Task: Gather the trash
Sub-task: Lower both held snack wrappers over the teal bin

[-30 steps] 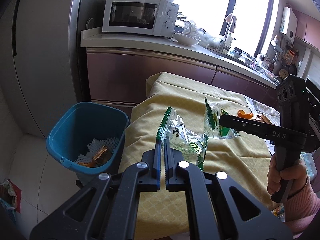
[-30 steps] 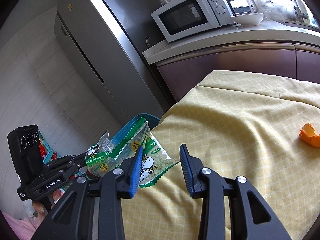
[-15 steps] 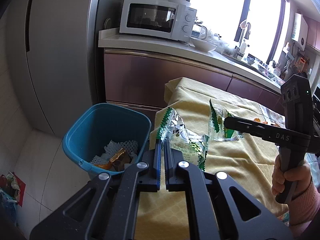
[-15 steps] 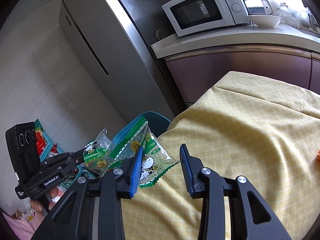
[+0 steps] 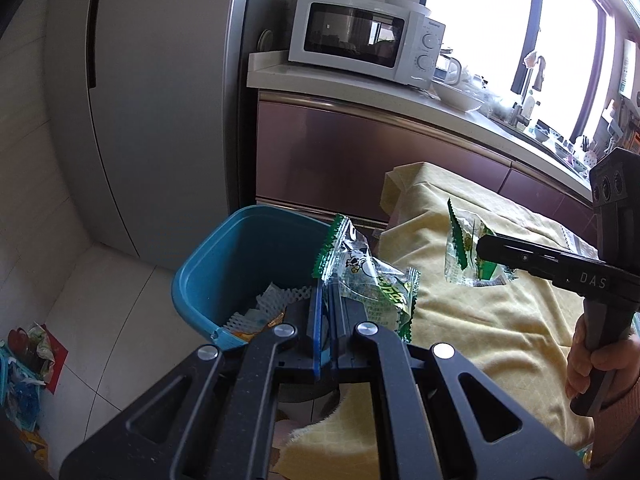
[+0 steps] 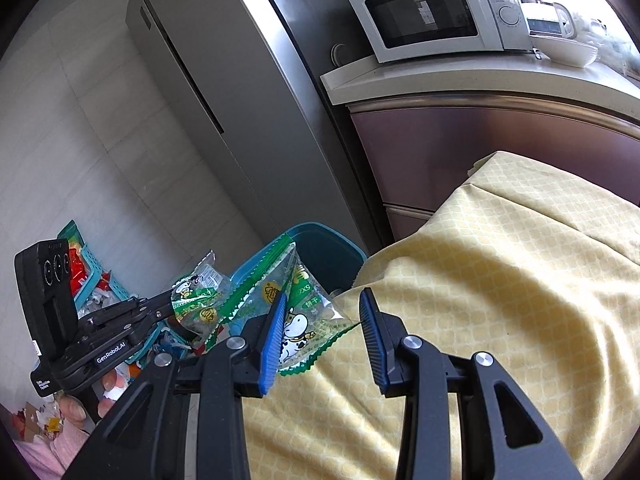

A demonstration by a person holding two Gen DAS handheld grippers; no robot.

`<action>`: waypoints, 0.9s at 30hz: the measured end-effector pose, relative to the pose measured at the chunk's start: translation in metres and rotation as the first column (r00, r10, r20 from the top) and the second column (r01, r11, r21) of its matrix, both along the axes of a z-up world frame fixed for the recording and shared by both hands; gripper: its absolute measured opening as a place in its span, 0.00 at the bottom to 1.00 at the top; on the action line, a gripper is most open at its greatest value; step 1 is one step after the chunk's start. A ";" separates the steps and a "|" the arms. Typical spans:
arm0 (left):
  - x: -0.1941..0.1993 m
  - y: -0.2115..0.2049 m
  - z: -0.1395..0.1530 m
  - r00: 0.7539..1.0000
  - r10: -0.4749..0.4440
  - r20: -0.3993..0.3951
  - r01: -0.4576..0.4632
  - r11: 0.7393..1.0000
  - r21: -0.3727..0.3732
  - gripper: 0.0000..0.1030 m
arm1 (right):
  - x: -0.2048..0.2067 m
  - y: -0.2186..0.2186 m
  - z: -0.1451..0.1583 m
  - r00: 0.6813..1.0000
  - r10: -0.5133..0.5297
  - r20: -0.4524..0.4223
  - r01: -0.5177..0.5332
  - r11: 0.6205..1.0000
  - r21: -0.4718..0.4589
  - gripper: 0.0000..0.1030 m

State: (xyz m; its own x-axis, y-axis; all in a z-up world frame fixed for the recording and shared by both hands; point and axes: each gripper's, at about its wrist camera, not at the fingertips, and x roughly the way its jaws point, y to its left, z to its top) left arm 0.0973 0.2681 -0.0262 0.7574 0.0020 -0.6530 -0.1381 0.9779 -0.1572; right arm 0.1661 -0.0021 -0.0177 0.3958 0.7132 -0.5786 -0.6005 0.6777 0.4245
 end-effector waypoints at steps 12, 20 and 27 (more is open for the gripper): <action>0.017 0.023 -0.023 0.997 0.055 -0.049 -0.055 0.998 0.015 0.03 | 0.015 0.042 -0.007 0.999 0.041 -0.009 -0.041 0.998 -0.056 0.34; 0.028 0.034 -0.041 0.991 0.095 -0.089 -0.094 0.995 0.019 0.03 | 0.023 0.074 -0.012 0.998 0.067 -0.007 -0.067 0.992 -0.111 0.35; 0.042 0.044 -0.059 0.986 0.114 -0.124 -0.112 0.994 0.021 0.03 | 0.030 0.096 -0.022 0.997 0.077 -0.009 -0.078 0.983 -0.165 0.36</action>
